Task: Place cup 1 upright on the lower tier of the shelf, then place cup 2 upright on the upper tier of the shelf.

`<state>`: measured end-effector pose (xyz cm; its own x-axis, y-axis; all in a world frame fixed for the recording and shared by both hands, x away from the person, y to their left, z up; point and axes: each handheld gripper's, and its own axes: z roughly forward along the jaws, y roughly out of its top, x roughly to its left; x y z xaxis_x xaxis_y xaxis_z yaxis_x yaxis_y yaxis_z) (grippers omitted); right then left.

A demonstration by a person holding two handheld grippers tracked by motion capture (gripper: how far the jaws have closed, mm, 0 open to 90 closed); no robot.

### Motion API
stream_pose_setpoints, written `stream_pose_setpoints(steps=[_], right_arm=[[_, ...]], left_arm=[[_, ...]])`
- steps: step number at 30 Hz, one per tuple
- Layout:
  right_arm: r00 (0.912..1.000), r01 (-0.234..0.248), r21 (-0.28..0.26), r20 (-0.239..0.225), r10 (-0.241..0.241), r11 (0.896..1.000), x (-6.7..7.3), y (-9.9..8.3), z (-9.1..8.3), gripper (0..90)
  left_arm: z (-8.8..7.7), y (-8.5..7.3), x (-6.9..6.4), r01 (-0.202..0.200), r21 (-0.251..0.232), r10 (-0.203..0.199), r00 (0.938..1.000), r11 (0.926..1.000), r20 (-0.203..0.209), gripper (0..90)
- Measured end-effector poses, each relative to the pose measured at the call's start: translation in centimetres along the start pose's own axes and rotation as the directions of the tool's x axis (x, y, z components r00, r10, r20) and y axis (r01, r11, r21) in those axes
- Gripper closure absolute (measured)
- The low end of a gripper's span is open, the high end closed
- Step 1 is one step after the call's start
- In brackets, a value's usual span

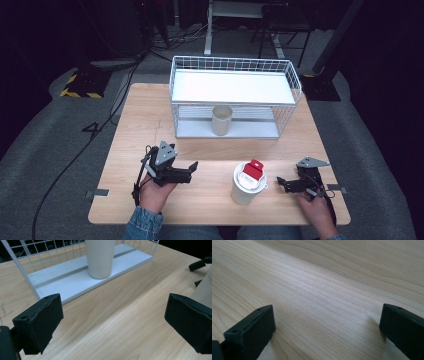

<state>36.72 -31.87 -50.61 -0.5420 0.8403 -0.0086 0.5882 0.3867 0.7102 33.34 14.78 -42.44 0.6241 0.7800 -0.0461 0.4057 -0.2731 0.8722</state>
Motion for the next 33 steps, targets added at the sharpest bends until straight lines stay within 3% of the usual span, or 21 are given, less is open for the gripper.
stream_pose_setpoints(steps=[8, 15, 19, 23, 29, 33], right_arm=[[1.0, 0.0, 0.0, 0.0, 0.0, 1.0, 0.0, 0.0, 0.0, 0.3], [1.0, 0.0, 0.001, 0.0, 0.0, 1.0, 0.0, 0.0, 0.0, 0.4], [1.0, 0.0, 0.001, 0.0, 0.0, 1.0, 0.0, 0.0, 0.0, 0.3], [1.0, -0.001, 0.002, 0.0, 0.001, 1.0, 0.0, 0.0, 0.0, 0.1], [1.0, 0.0, 0.019, -0.003, 0.0, 1.0, -0.1, -0.1, -0.4, 1.6], [0.9999, 0.009, 0.012, -0.011, -0.008, 1.0, 0.0, 0.1, -0.8, 2.3]], left_arm=[[-1.1, -1.1, 0.0, -0.012, 0.019, 0.012, 0.9999, 0.9997, 0.005, 2.7], [-1.5, -3.0, 0.7, 0.017, 0.071, -0.016, 0.9998, 0.9974, -0.011, 2.9], [-1.7, -4.5, 1.0, 0.034, 0.122, -0.031, 0.9993, 0.992, -0.022, 3.1], [-1.8, -5.6, 1.2, 0.019, 0.181, -0.014, 0.9995, 0.9834, -0.029, 3.1], [-2.1, -6.8, 1.6, 0.04, 0.211, -0.032, 0.9986, 0.9766, -0.041, 3.5], [-1.9, -7.3, 1.9, 0.05, 0.246, -0.037, 0.9977, 0.968, -0.056, 5.2]])
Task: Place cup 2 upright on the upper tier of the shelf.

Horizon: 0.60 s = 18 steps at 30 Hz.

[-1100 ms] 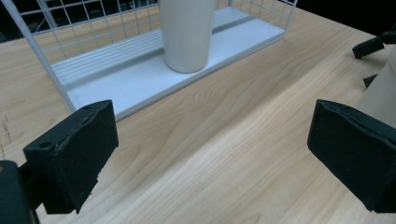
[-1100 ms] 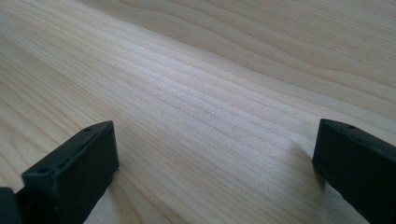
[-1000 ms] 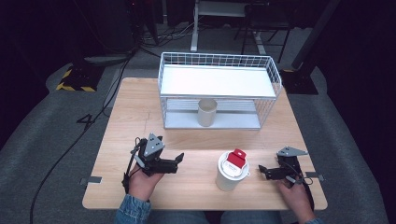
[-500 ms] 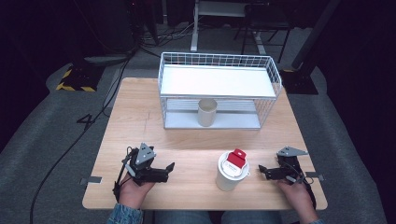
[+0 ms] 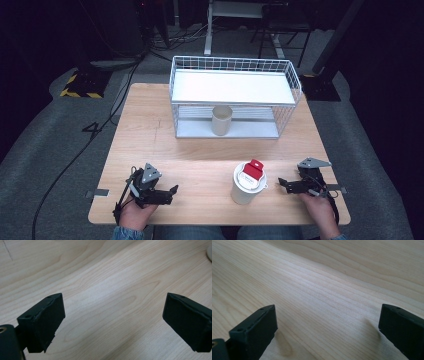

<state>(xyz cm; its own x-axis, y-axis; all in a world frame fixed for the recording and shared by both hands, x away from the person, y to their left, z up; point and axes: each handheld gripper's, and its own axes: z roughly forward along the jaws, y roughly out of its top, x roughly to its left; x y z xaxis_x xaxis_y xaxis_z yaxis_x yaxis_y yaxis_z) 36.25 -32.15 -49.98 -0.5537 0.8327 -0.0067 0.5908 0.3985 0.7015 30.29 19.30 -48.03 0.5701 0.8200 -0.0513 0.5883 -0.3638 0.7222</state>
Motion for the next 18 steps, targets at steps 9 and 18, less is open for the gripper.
stream_pose_setpoints(steps=[9, 18], right_arm=[[0.9998, 0.006, -0.023, -0.017, -0.006, 1.0, -0.1, 0.2, -0.9, 2.3], [0.9994, 0.025, -0.035, -0.024, -0.026, 0.999, 0.2, 0.5, -1.7, 2.3]], left_arm=[[1.2, -1.1, 0.8, 0.022, 0.078, -0.021, 0.9997, 0.9967, -0.012, 5.5], [1.9, -1.2, 1.2, 0.015, 0.072, -0.013, 0.9993, 0.9973, -0.035, 11.3]])
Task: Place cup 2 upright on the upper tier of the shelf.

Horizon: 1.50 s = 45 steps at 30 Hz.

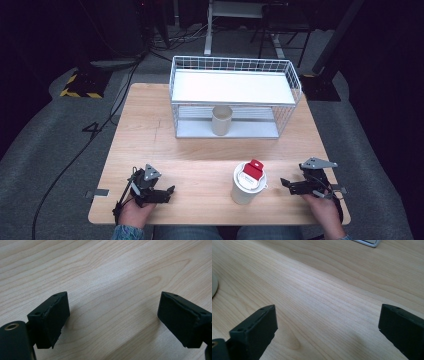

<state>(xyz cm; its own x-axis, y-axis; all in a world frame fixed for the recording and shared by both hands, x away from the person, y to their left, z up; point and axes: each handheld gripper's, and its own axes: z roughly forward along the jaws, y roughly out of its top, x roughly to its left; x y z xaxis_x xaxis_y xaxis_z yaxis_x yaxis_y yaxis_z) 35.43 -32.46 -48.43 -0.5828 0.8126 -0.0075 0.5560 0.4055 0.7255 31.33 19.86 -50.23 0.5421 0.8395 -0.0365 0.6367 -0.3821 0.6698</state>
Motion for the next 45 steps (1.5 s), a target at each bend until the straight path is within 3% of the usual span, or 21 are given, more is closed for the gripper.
stream_pose_setpoints(steps=[2, 18, 28, 36, 45], right_arm=[[1.0, 0.002, 0.001, 0.001, -0.002, 1.0, 0.0, 0.0, -0.1, 2.3], [0.9998, -0.015, -0.018, -0.012, 0.015, 1.0, -0.6, 0.0, -1.2, 2.3], [0.9983, 0.009, -0.041, -0.058, -0.011, 0.999, 0.5, 0.8, -2.2, 2.5], [0.9869, 0.056, -0.076, -0.147, -0.067, 0.996, 2.7, 2.0, -3.3, 2.5], [0.9607, 0.136, -0.117, -0.227, -0.16, 0.984, 5.8, 3.5, -4.0, 2.5]], left_arm=[[0.2, -0.2, 0.0, -0.004, -0.019, 0.004, 1.0, 0.9998, -0.006, 10.3], [0.4, 0.0, 0.2, -0.01, -0.017, 0.01, 0.9999, 0.9998, -0.005, 8.5], [0.6, 0.3, 0.2, 0.007, -0.016, -0.007, 0.9998, 0.9999, -0.019, 8.2], [0.7, 0.4, 0.2, 0.011, -0.018, -0.011, 0.9997, 0.9998, -0.023, 8.3], [0.7, 0.4, 0.2, 0.018, -0.018, -0.018, 0.9995, 0.9997, -0.028, 8.7]])
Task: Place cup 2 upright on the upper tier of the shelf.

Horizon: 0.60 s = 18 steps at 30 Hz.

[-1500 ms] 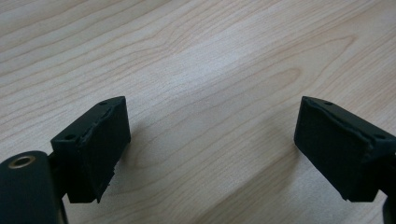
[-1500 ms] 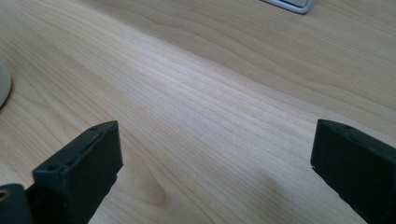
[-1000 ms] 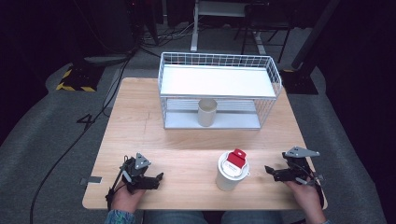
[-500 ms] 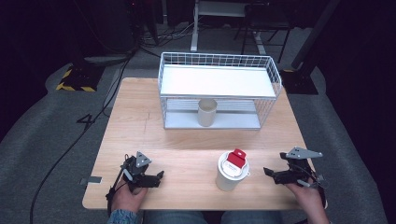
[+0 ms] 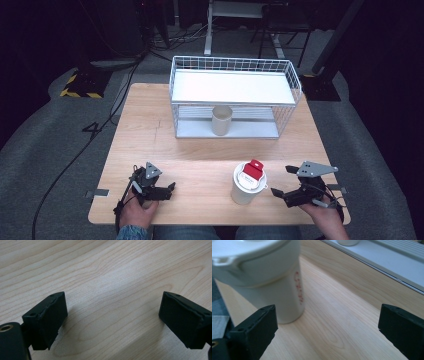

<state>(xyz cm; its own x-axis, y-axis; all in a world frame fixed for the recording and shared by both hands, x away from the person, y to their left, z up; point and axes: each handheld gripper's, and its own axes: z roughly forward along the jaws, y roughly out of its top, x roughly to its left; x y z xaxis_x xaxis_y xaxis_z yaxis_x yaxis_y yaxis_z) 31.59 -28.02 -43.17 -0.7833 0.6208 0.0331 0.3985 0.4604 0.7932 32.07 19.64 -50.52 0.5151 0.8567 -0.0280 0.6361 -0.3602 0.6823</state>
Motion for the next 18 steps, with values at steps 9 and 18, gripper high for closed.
stream_pose_setpoints(steps=[9, 18], right_arm=[[0.9963, 0.04, 0.003, -0.077, -0.04, 0.999, 1.7, 0.6, 1.0, 1.8], [0.9885, 0.047, -0.037, -0.142, -0.051, 0.998, 2.9, 0.7, 2.5, 1.8]], left_arm=[[0.0, 0.0, 0.0, 0.002, 0.001, -0.002, 1.0, 1.0, -0.002, 8.7], [0.0, 0.0, 0.0, 0.014, -0.002, -0.014, 0.9999, 0.9999, -0.006, 8.7]])
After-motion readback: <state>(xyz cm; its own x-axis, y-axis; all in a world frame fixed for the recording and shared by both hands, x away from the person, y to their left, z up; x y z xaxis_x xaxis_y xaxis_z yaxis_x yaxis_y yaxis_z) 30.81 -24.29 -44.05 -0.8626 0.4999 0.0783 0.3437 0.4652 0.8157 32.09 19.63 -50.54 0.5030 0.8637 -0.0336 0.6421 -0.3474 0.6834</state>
